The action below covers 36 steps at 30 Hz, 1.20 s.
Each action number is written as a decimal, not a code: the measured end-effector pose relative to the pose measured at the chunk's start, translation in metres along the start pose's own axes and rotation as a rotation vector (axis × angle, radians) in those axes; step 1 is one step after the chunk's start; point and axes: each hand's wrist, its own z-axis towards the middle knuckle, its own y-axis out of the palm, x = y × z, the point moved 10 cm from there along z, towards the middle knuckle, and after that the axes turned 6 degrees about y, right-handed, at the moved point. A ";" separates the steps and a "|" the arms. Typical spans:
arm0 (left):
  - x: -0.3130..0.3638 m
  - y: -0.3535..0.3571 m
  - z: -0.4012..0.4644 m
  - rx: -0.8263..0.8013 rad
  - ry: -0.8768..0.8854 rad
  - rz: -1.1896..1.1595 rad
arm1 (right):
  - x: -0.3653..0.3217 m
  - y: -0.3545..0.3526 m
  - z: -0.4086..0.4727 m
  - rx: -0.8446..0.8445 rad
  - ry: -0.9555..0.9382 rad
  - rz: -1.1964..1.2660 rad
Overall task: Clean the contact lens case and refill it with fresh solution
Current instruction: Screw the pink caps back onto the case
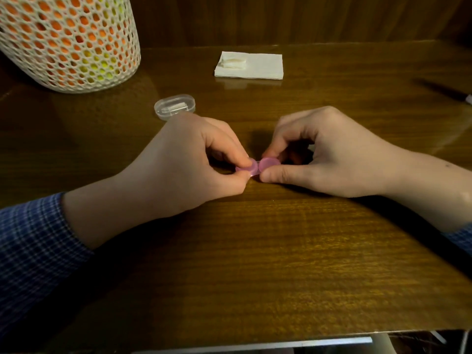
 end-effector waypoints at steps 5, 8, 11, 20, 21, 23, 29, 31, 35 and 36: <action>0.000 0.000 0.000 -0.001 0.002 0.004 | 0.000 -0.001 0.001 0.021 -0.001 -0.001; -0.002 0.000 0.000 0.006 -0.004 -0.003 | 0.000 -0.001 -0.001 -0.032 0.002 0.008; -0.002 0.001 0.000 0.003 -0.008 -0.013 | 0.000 0.000 -0.001 -0.048 0.006 0.022; -0.001 0.000 0.001 -0.004 0.001 0.001 | -0.002 -0.001 -0.001 -0.011 0.002 0.011; -0.001 0.000 0.001 -0.001 0.001 -0.001 | -0.002 -0.001 -0.001 -0.032 0.000 0.017; -0.001 0.000 0.001 -0.002 0.000 -0.005 | -0.002 0.000 -0.002 -0.062 0.001 0.019; 0.001 0.000 0.001 -0.035 -0.009 0.009 | -0.004 -0.002 0.000 0.003 0.010 -0.008; 0.001 0.000 0.001 -0.039 -0.013 0.011 | -0.003 -0.002 0.001 0.022 0.018 -0.013; 0.000 0.000 0.000 -0.034 -0.022 0.002 | -0.001 -0.001 -0.001 -0.023 0.013 0.002; 0.000 0.000 0.000 -0.031 -0.022 -0.003 | -0.001 -0.001 -0.001 -0.046 0.007 0.006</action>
